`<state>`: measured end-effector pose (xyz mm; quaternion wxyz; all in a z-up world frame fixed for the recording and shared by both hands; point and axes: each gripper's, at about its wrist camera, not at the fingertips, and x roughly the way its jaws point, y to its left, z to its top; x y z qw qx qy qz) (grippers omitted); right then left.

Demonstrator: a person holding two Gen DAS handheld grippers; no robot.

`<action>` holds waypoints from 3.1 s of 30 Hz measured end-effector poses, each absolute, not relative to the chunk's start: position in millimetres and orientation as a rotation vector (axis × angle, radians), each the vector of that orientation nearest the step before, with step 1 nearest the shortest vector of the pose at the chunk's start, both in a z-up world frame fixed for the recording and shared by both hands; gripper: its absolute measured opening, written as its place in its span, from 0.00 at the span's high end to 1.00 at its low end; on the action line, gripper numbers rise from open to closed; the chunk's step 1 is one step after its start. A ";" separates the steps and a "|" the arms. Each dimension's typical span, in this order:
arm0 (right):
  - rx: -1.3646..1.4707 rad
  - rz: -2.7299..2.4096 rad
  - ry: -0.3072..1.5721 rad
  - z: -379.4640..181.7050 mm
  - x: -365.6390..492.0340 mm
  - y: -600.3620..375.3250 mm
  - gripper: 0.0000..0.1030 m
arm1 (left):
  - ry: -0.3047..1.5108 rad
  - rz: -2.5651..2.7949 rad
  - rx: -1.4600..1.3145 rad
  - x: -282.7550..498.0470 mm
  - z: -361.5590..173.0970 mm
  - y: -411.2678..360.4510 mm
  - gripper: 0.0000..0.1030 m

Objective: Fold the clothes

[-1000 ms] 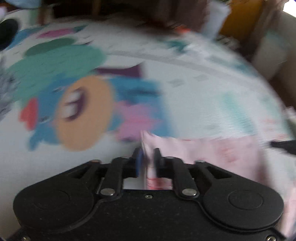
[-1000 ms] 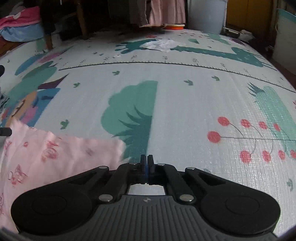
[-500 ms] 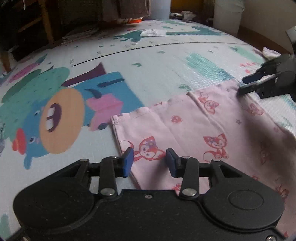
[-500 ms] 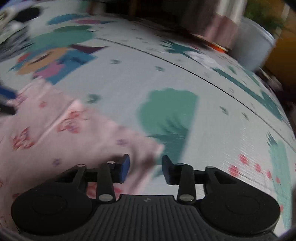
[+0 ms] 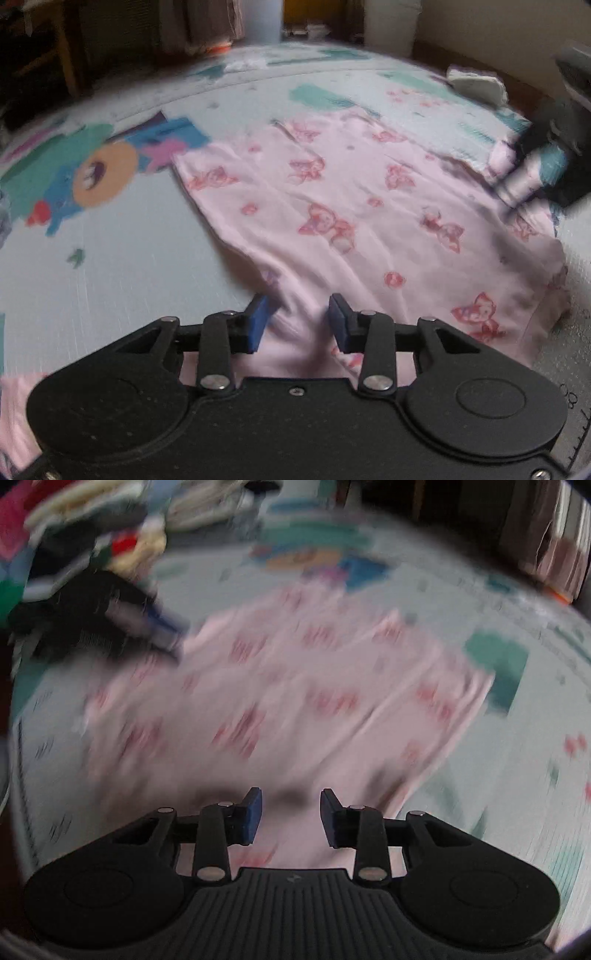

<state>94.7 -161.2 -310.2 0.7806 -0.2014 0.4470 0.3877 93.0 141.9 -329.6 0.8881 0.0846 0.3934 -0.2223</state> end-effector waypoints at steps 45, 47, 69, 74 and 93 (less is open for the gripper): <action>-0.165 0.342 0.908 -329.8 98.0 -322.3 0.39 | 0.891 0.326 0.020 20.6 -305.1 274.4 0.52; -0.159 0.342 0.909 -330.3 99.7 -322.9 0.39 | 0.874 0.351 -0.064 23.0 -301.2 278.9 0.51; -0.131 0.317 0.912 -330.1 103.2 -322.6 0.38 | 0.824 0.488 -0.311 27.9 -314.7 332.5 0.79; -0.134 0.323 0.887 -322.7 98.0 -324.7 0.39 | 0.769 0.499 -0.099 30.3 -300.2 308.0 0.60; -0.114 0.223 0.848 -323.1 114.5 -350.4 0.40 | 0.865 -0.142 0.054 41.2 -325.0 157.6 0.61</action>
